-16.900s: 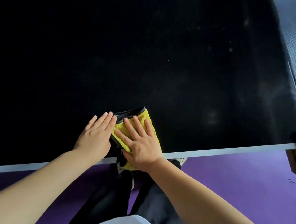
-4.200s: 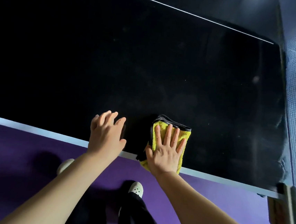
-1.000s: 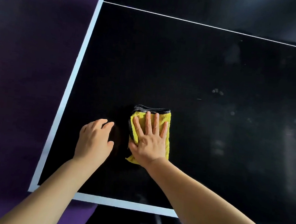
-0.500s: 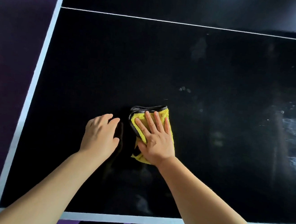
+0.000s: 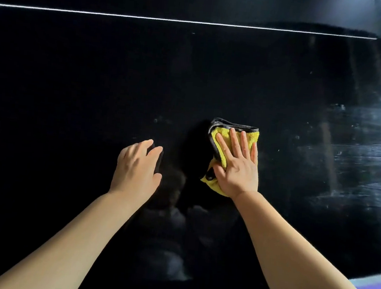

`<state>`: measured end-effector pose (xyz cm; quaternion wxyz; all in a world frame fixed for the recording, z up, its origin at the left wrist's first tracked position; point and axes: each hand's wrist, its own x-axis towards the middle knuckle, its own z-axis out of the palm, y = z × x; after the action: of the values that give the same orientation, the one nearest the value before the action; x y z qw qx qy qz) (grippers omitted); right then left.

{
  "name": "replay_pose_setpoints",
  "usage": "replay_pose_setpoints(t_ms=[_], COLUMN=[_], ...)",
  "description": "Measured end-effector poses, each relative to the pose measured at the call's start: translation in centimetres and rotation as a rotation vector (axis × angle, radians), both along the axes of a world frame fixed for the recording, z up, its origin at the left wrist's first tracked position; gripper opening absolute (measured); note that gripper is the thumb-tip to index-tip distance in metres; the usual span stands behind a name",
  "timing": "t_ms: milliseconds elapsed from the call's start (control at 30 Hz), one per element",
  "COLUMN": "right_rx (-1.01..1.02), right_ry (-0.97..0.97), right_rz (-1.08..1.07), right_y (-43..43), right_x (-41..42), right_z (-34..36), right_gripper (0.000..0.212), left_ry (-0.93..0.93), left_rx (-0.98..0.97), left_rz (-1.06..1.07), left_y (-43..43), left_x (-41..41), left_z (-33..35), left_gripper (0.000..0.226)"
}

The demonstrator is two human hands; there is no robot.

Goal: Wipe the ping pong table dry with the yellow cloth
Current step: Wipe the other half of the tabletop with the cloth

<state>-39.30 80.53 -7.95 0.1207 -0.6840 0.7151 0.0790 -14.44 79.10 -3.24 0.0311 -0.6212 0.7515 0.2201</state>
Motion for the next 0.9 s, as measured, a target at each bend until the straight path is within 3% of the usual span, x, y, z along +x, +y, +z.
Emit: replay_pose_setpoints(t_ms=[200,400,900], right_rx=[-0.004,0.016,0.003], right_ry=[0.034,0.033,-0.001], right_rz=[-0.223,-0.458,0.244], right_y=[-4.5,-7.5,-7.6], right_x=[-6.0,-1.8,23.8], right_z=[0.2,-0.3,-0.8], right_gripper=[0.076,0.074,0.077], left_ry=[0.008,-0.009,-0.031], left_rx=[-0.030,-0.051,-0.090], left_rz=[0.002,0.103,0.375], left_y=[-1.7,-1.9,3.5], left_x=[-2.2,1.2,17.2], left_z=[-1.1,-2.0,-2.7], left_gripper=[0.062,0.063,0.065])
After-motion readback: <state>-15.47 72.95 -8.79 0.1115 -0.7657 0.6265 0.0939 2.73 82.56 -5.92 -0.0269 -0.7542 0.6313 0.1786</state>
